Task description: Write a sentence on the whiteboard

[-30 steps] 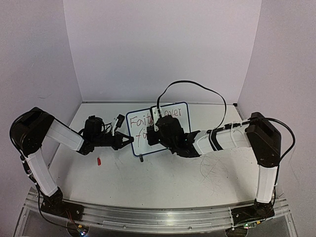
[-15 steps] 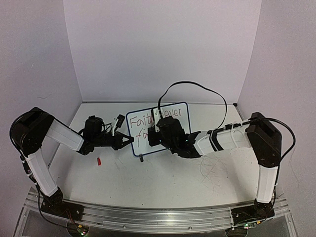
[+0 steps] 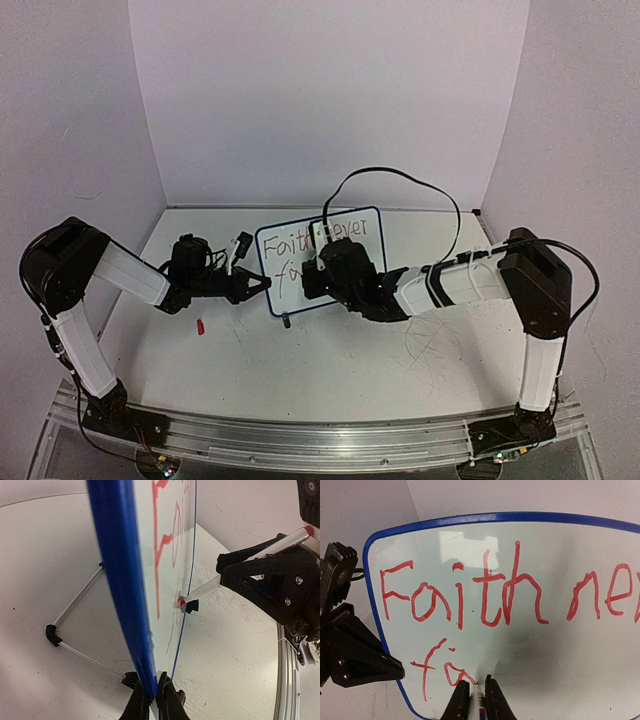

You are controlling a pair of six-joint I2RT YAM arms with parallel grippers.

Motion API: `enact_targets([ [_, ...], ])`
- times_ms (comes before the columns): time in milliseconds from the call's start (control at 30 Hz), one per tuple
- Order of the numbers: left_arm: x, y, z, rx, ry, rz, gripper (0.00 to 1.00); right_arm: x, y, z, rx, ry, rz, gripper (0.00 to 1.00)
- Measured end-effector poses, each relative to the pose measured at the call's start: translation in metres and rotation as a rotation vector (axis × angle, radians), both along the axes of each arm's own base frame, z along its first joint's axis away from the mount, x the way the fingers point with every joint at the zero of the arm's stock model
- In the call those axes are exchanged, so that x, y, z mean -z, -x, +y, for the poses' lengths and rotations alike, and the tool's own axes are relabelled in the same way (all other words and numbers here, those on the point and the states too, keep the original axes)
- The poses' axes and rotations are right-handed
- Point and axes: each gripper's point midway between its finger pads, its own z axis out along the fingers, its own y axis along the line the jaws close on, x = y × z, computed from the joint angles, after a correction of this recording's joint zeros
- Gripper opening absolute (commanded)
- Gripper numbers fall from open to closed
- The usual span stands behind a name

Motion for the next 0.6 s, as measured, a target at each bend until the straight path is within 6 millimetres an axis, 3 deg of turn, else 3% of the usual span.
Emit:
enact_targets([
  [333, 0.0, 0.001, -0.001, 0.005, 0.001, -0.001, 0.0, -0.008, 0.0, -0.002, 0.0, -0.014, -0.002, 0.0],
  [600, 0.0, 0.001, -0.001, 0.007, 0.0, -0.004, 0.0, -0.075, 0.005, -0.032, 0.035, -0.126, -0.103, 0.0],
])
